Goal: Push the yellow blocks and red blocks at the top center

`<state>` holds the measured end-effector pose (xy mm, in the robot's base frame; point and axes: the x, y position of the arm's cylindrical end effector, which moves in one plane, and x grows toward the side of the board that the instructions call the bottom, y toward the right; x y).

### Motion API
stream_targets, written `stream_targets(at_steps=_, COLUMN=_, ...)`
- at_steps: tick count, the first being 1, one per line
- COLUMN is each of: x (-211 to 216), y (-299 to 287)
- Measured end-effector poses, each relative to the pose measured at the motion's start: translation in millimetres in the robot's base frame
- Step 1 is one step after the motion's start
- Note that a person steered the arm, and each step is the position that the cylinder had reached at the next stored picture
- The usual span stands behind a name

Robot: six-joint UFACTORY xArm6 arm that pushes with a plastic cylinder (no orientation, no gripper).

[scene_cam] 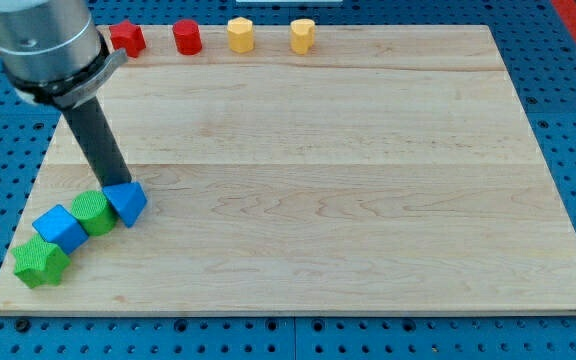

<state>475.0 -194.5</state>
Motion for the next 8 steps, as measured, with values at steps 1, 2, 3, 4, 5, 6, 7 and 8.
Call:
stream_targets(at_steps=1, x=-57, y=-5)
stream_targets(at_steps=2, x=-144, y=-55)
stream_targets(at_steps=3, x=-204, y=-110)
stream_targets(at_steps=4, x=-214, y=-89)
stream_targets(at_steps=5, x=-242, y=-92)
stream_targets(at_steps=6, x=-254, y=-104)
stream_targets(at_steps=7, x=-254, y=-28)
stream_targets(at_steps=8, x=-267, y=30)
